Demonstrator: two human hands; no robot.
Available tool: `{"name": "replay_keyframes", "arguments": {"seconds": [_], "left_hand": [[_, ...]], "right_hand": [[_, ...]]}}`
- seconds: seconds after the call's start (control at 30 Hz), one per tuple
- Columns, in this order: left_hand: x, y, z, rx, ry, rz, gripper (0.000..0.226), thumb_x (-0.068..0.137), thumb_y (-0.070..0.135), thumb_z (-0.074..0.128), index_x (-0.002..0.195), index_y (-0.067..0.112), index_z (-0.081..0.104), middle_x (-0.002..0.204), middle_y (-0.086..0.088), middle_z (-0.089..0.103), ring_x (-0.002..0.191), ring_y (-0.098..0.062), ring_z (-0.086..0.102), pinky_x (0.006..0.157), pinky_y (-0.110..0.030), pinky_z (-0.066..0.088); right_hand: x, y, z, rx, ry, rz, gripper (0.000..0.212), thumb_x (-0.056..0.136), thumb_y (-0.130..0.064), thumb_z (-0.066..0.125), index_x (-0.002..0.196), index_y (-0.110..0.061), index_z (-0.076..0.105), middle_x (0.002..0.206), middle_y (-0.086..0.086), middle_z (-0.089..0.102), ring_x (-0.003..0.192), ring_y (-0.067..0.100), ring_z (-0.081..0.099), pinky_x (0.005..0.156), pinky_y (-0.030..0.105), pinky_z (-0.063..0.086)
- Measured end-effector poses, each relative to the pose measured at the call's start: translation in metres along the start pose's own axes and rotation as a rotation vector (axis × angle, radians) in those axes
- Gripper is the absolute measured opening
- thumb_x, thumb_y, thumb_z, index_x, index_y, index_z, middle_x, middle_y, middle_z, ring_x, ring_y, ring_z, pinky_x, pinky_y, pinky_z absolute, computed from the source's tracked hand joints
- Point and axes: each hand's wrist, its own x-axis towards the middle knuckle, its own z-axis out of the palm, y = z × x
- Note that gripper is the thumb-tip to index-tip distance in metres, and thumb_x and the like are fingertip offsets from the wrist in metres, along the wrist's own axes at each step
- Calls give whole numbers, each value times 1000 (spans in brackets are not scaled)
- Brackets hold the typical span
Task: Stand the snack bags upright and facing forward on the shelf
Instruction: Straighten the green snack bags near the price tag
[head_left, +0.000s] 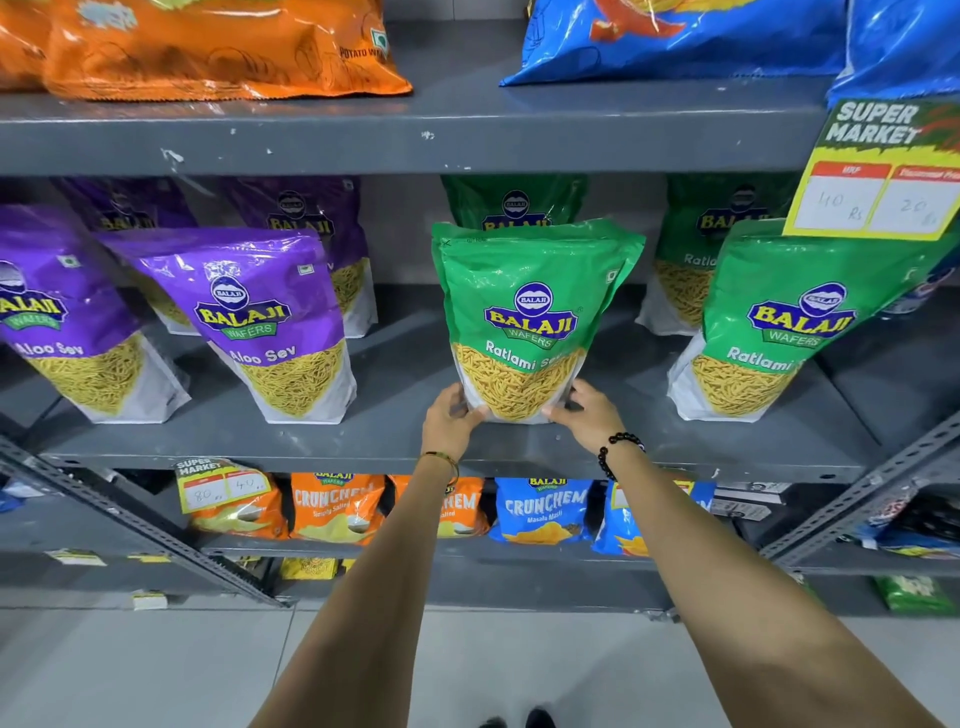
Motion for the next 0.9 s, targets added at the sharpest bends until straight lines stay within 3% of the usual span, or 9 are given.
{"name": "replay_keyframes", "arguments": {"seconds": [0.3,0.5,0.6,0.7,0.77,0.9], "left_hand": [[0,-2,-1,-4,5,-1,45,83,11,63,126,7,49,132,-13,56,121,-28,51,102,-40,41],[-5,-3,-1,9,50,-18,50,83,9,62,130,6,45,136,-13,53,124,-28,51,103,-40,41],[-20,-10,4,84,173,-2,43,85,10,60,126,6,48,130,-14,57,120,-28,53,102,-36,42],[-44,-21,20,203,252,49,30,86,13,58,116,7,54,116,-14,62,107,-28,56,103,-38,42],[-57,-30,38,307,217,148,28,86,13,58,112,6,57,108,-15,63,105,-31,55,111,-46,34],[-68,-34,87,417,7,262,34,85,17,59,116,3,57,119,-19,61,118,-35,51,116,-41,23]], "right_hand": [[0,-2,0,10,14,-5,35,81,-18,66,114,-10,58,119,8,66,108,23,60,89,29,44],[-3,3,0,125,30,29,41,78,-15,69,117,-8,56,121,12,65,114,27,59,95,37,47],[-13,9,-2,218,145,90,65,77,-10,70,136,-6,42,136,15,53,119,24,54,99,34,42],[-27,22,-9,234,261,98,63,79,-12,68,136,-7,42,138,13,52,110,19,56,96,30,43],[-37,32,-18,232,342,105,58,80,-14,67,134,-7,46,137,13,52,118,23,55,101,35,43],[-58,54,-48,232,559,151,53,81,-19,66,130,-9,50,132,16,56,123,28,52,102,43,44]]}}
